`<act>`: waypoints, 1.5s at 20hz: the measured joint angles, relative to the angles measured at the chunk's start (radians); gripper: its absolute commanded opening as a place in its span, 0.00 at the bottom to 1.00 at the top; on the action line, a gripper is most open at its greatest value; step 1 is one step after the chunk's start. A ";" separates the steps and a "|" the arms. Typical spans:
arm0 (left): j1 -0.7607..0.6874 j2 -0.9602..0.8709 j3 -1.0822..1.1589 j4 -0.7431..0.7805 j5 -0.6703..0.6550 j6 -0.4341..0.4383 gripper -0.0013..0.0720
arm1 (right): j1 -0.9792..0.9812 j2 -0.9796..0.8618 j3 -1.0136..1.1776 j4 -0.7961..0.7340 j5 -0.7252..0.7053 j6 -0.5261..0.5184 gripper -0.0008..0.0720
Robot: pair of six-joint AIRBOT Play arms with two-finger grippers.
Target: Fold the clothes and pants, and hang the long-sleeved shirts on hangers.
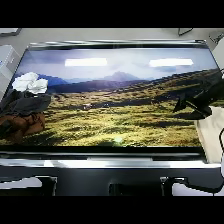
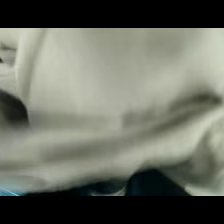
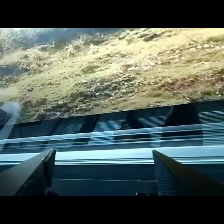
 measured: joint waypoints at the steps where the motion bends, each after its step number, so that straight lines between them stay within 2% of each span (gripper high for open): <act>1: 0.000 -0.001 -0.005 -0.009 -0.007 0.001 0.06 | 0.000 0.005 0.000 0.002 0.000 0.000 0.94; 5: -0.003 0.093 -0.017 -0.080 -0.031 0.014 0.06 | 0.000 0.015 0.000 0.003 -0.005 0.000 0.94; 11: -0.056 0.555 -0.019 -0.352 0.139 -0.033 0.06 | 0.000 0.018 0.000 0.003 -0.054 0.000 0.94; 15: -0.269 0.869 -0.019 -0.490 0.228 -0.045 0.06 | 0.000 0.018 0.000 0.003 -0.073 -0.001 0.94; 18: -0.515 0.968 -0.033 -0.533 0.265 -0.082 0.06 | 0.000 0.018 0.000 0.003 -0.083 -0.002 0.94; 23: -1.014 0.890 -0.142 -0.554 0.311 -0.171 0.06 | 0.000 0.018 0.000 0.003 -0.062 -0.028 0.94; 28: -1.437 0.515 -0.210 -0.543 0.391 -0.197 0.06 | 0.000 0.018 0.000 0.002 -0.042 -0.045 0.94; 29: -1.495 0.417 -0.205 -0.548 0.396 -0.201 0.21 | 0.000 0.018 0.000 0.003 -0.036 -0.050 0.94; 30: -1.539 0.328 -0.192 -0.565 0.393 -0.201 0.84 | 0.000 0.018 0.000 0.002 -0.031 -0.056 0.94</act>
